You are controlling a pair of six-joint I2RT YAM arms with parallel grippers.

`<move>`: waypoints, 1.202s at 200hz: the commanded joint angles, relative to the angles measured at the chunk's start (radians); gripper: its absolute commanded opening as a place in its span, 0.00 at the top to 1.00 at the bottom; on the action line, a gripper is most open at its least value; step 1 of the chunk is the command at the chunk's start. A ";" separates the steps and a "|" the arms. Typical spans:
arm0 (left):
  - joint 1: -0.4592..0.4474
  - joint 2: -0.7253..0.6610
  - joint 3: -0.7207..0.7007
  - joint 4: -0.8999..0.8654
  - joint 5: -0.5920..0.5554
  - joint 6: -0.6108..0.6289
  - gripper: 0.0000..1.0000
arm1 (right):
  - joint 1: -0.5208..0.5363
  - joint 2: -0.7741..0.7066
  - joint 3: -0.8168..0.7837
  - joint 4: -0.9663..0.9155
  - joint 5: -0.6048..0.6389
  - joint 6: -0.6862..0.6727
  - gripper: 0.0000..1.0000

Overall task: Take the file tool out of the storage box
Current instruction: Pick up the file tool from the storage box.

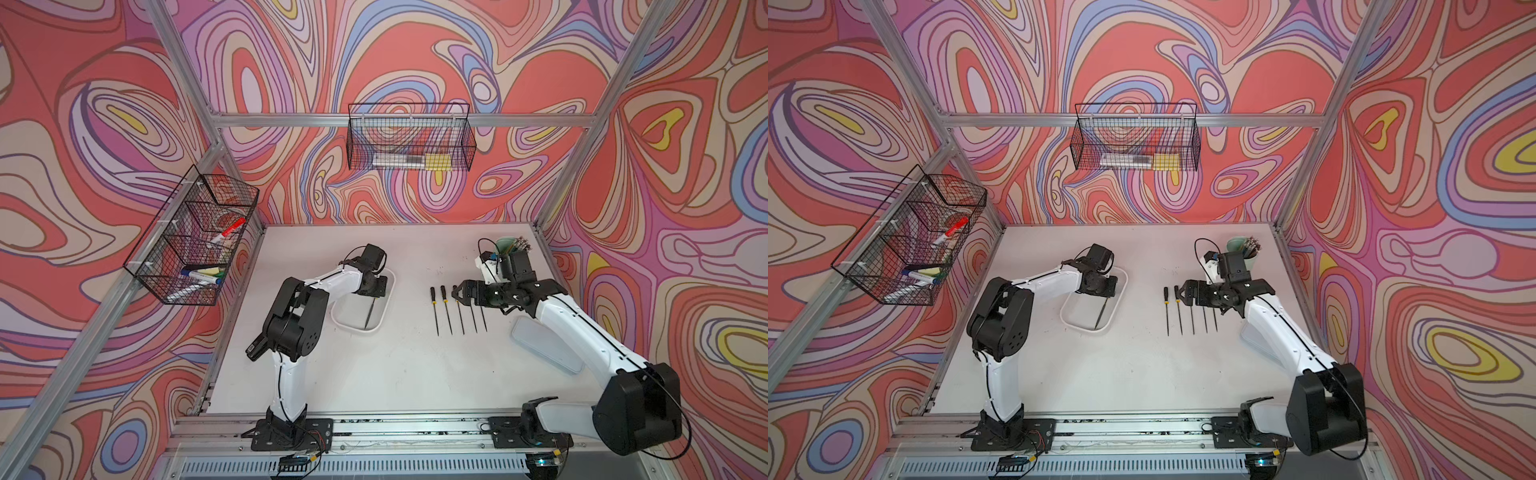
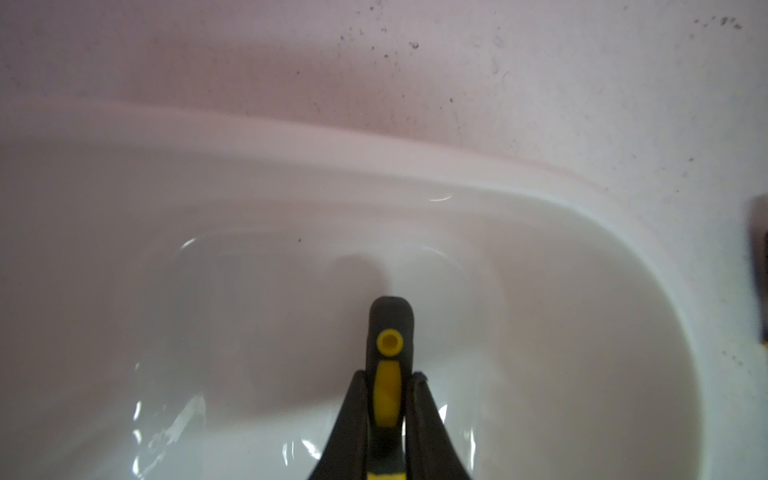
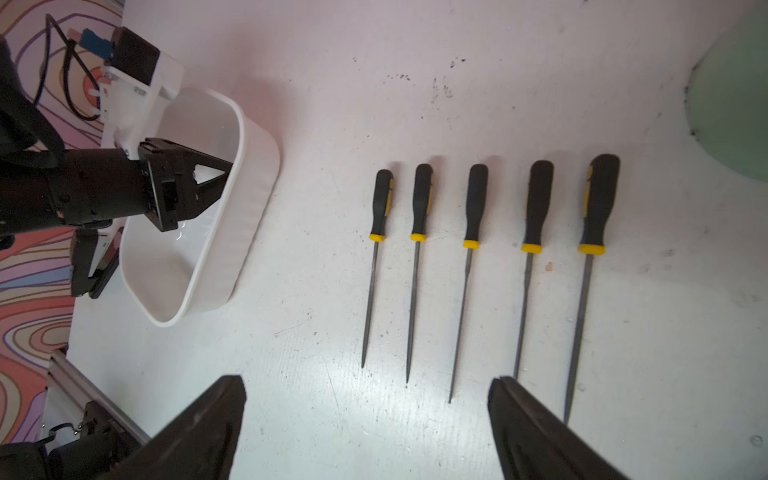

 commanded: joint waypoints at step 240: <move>0.039 -0.488 -0.315 0.276 0.326 -0.417 0.96 | 0.561 0.404 0.163 0.484 0.087 0.307 0.85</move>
